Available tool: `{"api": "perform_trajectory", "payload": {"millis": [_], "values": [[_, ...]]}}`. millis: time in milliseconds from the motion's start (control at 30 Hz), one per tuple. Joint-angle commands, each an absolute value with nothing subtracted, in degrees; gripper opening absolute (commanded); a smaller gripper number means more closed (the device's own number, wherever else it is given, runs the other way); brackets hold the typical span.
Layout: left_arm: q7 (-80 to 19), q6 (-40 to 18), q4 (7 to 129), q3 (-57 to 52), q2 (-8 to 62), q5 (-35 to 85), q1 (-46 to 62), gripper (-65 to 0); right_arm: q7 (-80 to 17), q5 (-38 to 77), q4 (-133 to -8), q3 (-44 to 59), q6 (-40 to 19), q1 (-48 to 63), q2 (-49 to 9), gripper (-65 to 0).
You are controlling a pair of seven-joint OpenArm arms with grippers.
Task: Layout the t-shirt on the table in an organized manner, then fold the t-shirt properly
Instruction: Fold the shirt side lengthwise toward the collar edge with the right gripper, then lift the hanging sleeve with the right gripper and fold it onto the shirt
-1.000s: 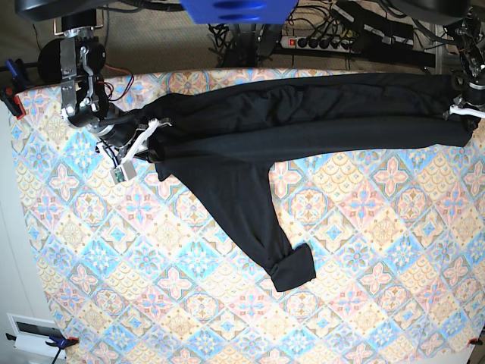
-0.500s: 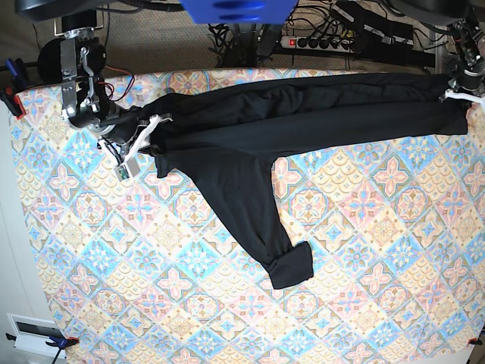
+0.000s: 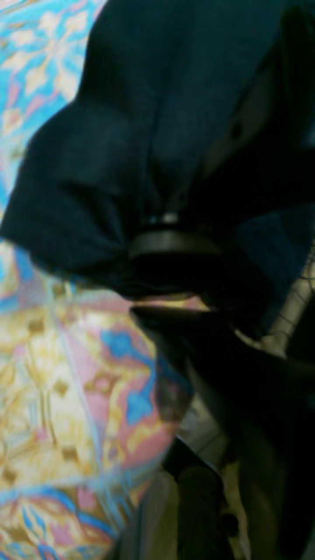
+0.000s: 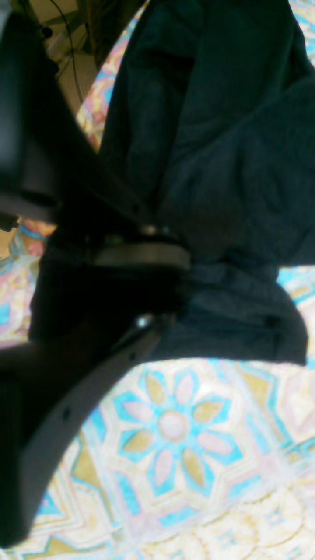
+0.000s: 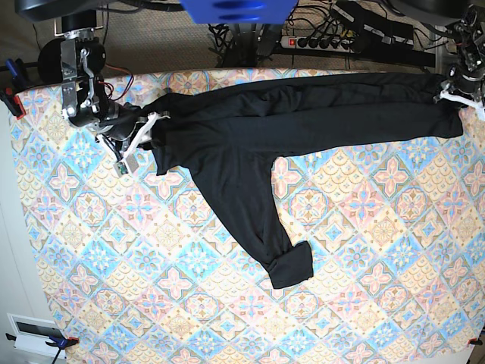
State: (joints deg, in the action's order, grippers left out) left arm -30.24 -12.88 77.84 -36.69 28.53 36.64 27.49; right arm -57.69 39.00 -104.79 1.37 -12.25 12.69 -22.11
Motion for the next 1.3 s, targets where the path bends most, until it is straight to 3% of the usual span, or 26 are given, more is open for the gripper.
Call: {"api": "perform_trajectory", "payload": {"millis": [0, 267, 433, 733, 1067, 1267], "values": [[-29.4, -13.2, 78.8, -37.8, 29.6, 38.4, 27.8, -44.6, -56.7, 39.6, -106.0, 1.9, -12.6, 12.1, -22.8, -48.3], [-29.8, -13.2, 78.9, -49.0, 28.4, 50.8, 27.9, -44.7, -56.0, 39.6, -109.1, 1.9, -12.6, 11.7, -22.5, -46.0], [-29.8, -13.2, 78.9, -52.3, 28.4, 54.3, 27.8, -44.7, -53.2, 39.6, -107.8, 1.5, -12.6, 7.3, -17.0, -45.8], [-29.8, -13.2, 78.9, -53.6, 28.4, 54.1, 27.8, -44.3, -53.2, 38.9, -93.6, -4.1, -12.6, -5.3, -10.8, -45.6], [-29.8, -13.2, 78.9, -53.2, 28.4, 54.0, 28.1, -44.2, -50.8, 23.7, -78.3, -12.8, -12.6, -18.9, -6.9, -45.4], [-29.8, -13.2, 78.9, -53.2, 28.4, 54.0, 28.1, -44.3, -49.5, 23.3, -72.7, -13.1, -12.6, -22.6, -6.8, -37.6]]}}
